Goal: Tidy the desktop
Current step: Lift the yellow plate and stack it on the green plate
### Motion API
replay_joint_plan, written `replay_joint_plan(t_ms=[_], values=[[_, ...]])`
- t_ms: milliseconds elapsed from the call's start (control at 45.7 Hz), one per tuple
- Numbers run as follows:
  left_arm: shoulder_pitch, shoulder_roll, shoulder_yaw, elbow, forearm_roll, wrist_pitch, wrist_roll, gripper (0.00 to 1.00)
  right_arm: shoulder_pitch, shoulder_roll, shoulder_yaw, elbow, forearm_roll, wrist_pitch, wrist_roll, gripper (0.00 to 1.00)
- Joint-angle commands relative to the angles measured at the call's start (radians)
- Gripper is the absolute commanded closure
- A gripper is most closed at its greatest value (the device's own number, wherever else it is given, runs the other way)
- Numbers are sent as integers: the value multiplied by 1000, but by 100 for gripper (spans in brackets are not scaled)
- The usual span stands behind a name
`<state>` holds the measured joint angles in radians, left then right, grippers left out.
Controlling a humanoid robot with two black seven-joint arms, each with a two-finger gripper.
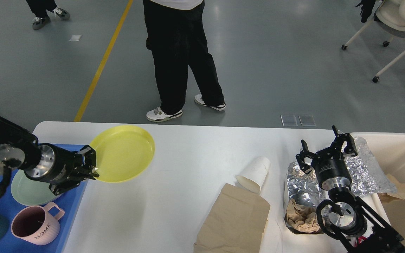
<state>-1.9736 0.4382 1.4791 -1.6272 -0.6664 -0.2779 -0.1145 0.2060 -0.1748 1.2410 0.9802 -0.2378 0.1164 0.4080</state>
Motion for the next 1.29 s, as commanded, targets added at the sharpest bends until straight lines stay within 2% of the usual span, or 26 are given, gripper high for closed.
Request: replay_joint_plan(t_ms=[0, 87, 175, 372, 459, 503, 656, 765, 918, 1006, 1071, 1268], values=[[-223, -30, 127, -65, 1, -177, 15, 100, 0, 0, 0, 0, 0, 0, 0, 0], [-329, -53, 185, -69, 1, -292, 19, 100, 0, 0, 0, -1, 0, 0, 0, 0], [-398, -67, 217, -74, 2, -363, 22, 100, 0, 0, 0, -1, 0, 0, 0, 0], [-401, -84, 228, -62, 4, -366, 22, 100, 0, 0, 0, 0, 0, 0, 0, 0], [-377, -64, 248, -17, 5, -363, 26, 100, 0, 0, 0, 0, 0, 0, 0, 0], [-332, -41, 263, 27, 5, -365, 32, 100, 0, 0, 0, 0, 0, -1, 0, 0], [-144, 76, 262, 245, 7, -360, 117, 100, 0, 0, 0, 0, 0, 0, 0, 0], [7, 157, 228, 415, 7, -350, 162, 100, 0, 0, 0, 0, 0, 0, 0, 0], [215, 275, 83, 656, 8, -288, 266, 100, 0, 0, 0, 0, 0, 0, 0, 0], [361, 315, -67, 811, 22, -250, 328, 100, 0, 0, 0, 0, 0, 0, 0, 0], [475, 320, -175, 888, 63, -235, 349, 100, 0, 0, 0, 0, 0, 0, 0, 0], [746, 300, -442, 1050, 183, -133, 351, 100, 0, 0, 0, 0, 0, 0, 0, 0]])
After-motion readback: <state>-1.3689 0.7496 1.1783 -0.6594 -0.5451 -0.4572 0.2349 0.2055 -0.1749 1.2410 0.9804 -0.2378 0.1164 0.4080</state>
